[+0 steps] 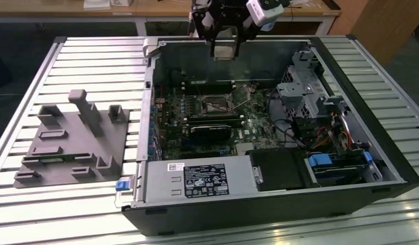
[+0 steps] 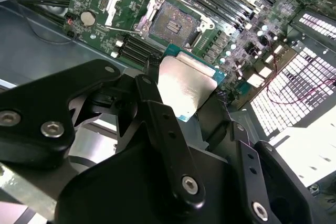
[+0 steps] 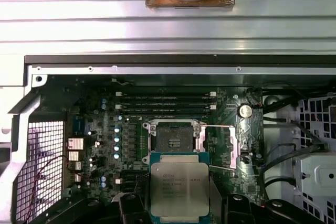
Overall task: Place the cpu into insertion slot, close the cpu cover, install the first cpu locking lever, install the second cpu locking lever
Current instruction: 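Place the cpu into insertion slot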
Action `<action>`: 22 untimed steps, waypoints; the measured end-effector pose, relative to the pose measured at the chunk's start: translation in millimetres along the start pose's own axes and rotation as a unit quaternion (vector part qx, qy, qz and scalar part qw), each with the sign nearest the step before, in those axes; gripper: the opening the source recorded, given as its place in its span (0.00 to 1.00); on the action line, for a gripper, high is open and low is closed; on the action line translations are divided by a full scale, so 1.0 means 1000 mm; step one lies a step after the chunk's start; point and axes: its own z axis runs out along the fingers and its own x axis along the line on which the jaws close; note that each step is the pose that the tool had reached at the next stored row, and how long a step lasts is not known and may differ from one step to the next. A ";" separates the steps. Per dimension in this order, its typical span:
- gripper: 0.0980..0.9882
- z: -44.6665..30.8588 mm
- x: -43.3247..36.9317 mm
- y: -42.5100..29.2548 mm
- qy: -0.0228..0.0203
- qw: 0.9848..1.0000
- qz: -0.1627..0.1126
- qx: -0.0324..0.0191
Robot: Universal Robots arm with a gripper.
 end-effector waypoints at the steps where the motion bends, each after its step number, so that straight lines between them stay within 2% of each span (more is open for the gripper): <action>1: 0.50 0.0004 0.0000 0.0000 0.000 1.000 0.000 0.000; 22: 0.50 0.0095 0.0004 -0.0009 0.000 1.000 0.000 0.000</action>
